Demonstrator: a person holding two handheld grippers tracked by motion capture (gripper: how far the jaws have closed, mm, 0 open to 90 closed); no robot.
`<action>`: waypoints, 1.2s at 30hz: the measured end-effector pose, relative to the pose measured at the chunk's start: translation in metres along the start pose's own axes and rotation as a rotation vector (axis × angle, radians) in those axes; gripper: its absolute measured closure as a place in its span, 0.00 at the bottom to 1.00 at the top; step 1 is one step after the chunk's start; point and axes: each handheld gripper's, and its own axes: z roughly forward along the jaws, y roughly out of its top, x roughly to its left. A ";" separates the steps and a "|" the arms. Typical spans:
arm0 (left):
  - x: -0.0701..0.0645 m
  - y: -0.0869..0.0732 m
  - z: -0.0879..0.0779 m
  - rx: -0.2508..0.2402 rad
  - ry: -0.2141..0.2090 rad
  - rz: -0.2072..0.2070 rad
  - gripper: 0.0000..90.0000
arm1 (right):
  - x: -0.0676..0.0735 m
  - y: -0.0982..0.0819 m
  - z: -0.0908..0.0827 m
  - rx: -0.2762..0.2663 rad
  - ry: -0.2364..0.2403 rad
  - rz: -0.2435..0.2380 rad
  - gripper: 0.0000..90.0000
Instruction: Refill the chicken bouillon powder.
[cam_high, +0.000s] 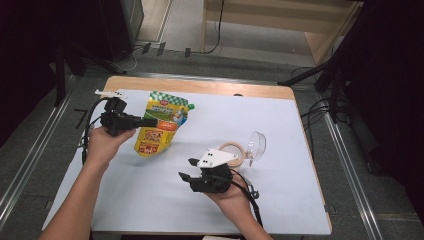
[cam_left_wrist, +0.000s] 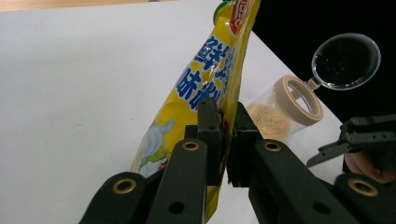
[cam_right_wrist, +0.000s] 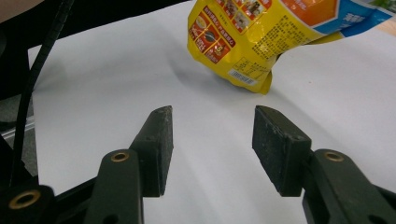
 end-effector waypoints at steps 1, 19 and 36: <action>0.000 -0.002 -0.002 0.001 0.008 0.008 0.97 | 0.000 0.000 0.000 -0.001 -0.003 -0.006 0.55; -0.008 -0.027 -0.033 -0.036 -0.018 0.055 0.84 | -0.001 0.002 -0.002 0.002 -0.011 -0.017 0.55; -0.034 -0.005 -0.048 -0.011 0.013 0.081 0.65 | -0.007 0.007 -0.009 0.018 0.018 0.004 0.55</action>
